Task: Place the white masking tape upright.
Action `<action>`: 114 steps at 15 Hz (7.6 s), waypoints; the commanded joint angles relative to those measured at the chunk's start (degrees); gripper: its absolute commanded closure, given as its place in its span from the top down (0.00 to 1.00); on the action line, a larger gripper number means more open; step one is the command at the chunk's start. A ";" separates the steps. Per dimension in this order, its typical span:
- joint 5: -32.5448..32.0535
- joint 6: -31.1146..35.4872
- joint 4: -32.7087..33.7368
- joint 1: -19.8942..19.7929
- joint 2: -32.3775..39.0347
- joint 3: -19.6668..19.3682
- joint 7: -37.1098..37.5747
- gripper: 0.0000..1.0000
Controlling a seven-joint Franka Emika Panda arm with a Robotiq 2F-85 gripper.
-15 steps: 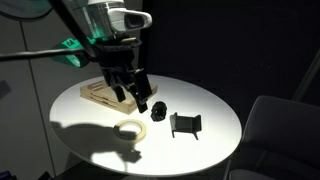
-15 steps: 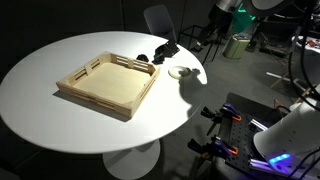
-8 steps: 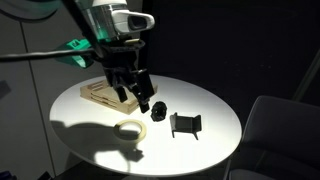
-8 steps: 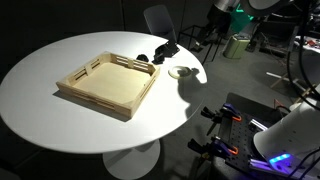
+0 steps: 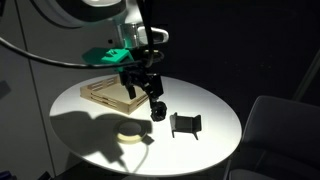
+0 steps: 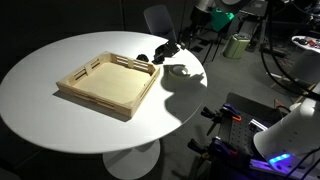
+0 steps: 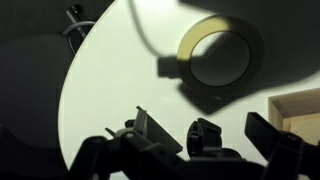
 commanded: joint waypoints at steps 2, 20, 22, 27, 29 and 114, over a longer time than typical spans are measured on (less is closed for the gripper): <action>7.04 -4.09 4.40 2.02 5.95 -2.01 -6.32 1.00; 6.40 -0.30 4.08 0.00 14.94 -3.71 -7.35 1.00; 6.18 0.57 4.20 -0.21 16.03 -3.77 -7.30 1.00; 5.15 1.65 4.52 -0.64 17.62 -3.81 -6.93 0.86; 5.05 1.91 4.60 -0.73 17.81 -3.80 -6.81 0.66; -96.68 -40.28 2.83 15.39 22.49 13.05 52.44 0.06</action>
